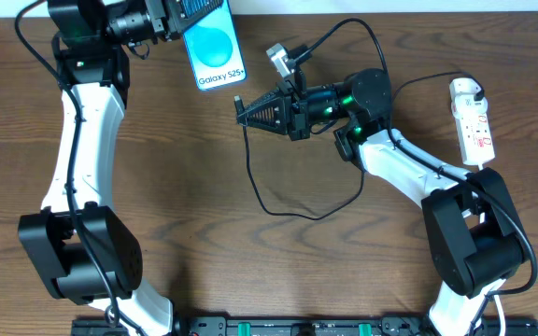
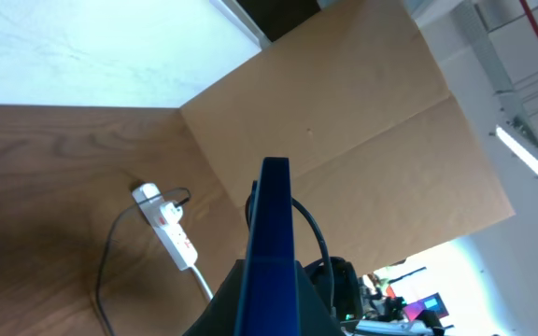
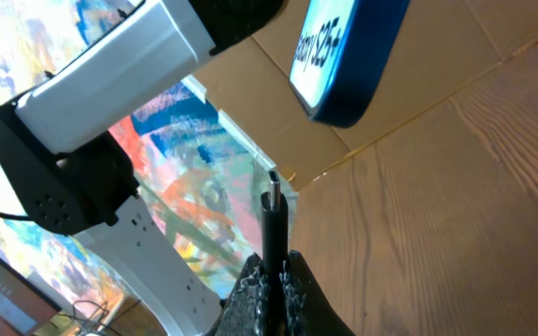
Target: Plug charger to phone and switch on socket
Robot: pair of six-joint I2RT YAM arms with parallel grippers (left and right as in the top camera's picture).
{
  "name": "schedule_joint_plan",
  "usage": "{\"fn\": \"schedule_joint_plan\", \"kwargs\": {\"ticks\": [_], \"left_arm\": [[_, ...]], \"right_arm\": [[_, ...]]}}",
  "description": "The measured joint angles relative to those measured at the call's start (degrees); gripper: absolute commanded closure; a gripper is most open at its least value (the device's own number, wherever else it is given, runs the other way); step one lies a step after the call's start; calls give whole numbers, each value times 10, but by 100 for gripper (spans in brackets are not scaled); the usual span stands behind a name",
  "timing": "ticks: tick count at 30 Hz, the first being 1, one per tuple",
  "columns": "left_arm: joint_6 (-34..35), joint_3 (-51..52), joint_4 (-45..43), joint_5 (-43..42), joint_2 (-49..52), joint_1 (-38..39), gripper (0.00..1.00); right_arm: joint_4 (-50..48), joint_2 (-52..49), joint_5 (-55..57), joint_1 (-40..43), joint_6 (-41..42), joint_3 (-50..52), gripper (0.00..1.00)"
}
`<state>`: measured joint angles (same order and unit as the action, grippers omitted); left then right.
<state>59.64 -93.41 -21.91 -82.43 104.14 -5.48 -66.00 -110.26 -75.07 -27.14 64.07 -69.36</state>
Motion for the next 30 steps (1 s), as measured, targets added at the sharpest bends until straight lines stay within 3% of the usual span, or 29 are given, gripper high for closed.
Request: {"fn": "schedule_joint_plan", "kwargs": {"ticks": [12,30], "left_arm": [[19,0,-2,0,0,10,93],[-10,0,-2,0,0,18,93]], "right_arm": [[-3,0,2,0,25,0,99],[-20,0,3,0,32,0,99]]}}
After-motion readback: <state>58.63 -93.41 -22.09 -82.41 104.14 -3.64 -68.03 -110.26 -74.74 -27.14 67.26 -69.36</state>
